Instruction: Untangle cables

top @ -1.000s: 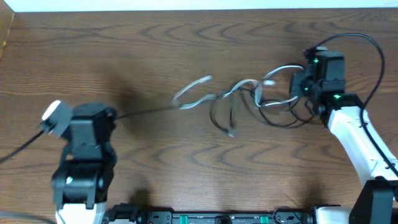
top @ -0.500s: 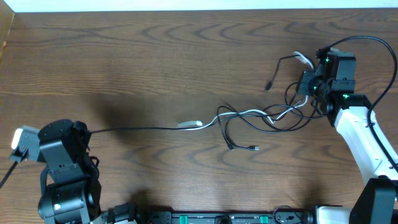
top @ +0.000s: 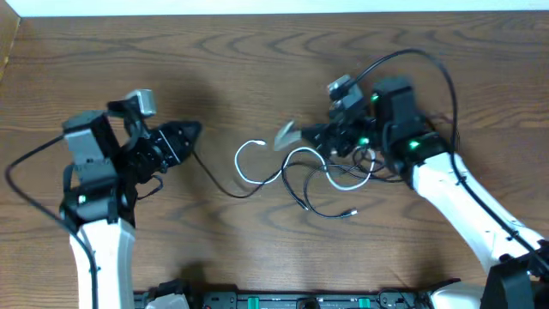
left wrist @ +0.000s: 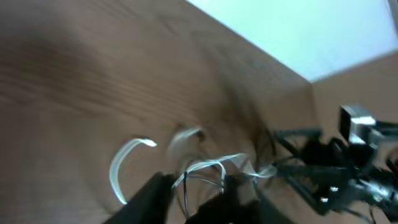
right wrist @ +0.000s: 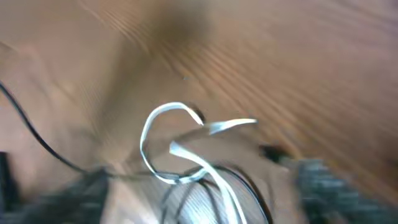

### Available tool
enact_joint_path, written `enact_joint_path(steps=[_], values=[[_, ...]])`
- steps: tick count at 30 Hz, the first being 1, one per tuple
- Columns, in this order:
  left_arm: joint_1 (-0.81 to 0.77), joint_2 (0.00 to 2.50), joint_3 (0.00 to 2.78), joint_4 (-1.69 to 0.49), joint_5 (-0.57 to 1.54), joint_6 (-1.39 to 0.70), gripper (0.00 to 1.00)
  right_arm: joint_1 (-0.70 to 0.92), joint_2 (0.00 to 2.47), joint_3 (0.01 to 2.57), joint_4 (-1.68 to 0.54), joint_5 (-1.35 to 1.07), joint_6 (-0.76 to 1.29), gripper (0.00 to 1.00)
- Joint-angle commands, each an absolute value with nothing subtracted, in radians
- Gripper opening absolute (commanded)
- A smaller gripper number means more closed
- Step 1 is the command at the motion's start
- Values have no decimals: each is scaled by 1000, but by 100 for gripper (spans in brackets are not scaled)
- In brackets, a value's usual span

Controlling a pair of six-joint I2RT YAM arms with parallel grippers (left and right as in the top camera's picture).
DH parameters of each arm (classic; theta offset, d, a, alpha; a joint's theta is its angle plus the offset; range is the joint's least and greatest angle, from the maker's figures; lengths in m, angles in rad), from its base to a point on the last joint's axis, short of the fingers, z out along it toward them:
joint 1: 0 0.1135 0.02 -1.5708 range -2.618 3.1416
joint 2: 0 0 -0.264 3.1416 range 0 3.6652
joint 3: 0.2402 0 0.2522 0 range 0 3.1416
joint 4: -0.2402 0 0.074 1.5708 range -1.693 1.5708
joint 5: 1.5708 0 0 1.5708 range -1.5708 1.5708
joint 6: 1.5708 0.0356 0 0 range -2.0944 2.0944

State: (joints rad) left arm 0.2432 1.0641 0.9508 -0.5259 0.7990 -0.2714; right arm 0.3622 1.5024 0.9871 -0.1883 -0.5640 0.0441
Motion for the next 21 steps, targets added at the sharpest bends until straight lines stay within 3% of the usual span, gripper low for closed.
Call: enact_joint_path(steps=[1,2,5,9,12,14,16,21], values=[[242,1114,951,-594,957,-91,44,408,1484,1002,-308,30,44,99],[236,1117,951,-633,935,-35,45,409,1484,1002,-371,245,141,99],[209,1115,951,-691,776,-19,45,393,1484,1002,-457,347,247,99],[131,1115,951,-770,494,-19,45,395,1484,1002,-534,21,223,99],[70,1116,951,-792,410,-1,45,397,1484,1002,-573,-441,-20,99],[21,1116,951,-794,444,65,45,405,1484,1003,-601,-559,-142,99],[-23,1116,951,-793,510,142,54,413,1484,1002,-623,-548,-236,99],[-126,1117,951,-754,591,254,95,421,1493,1002,-603,-415,-383,99]])
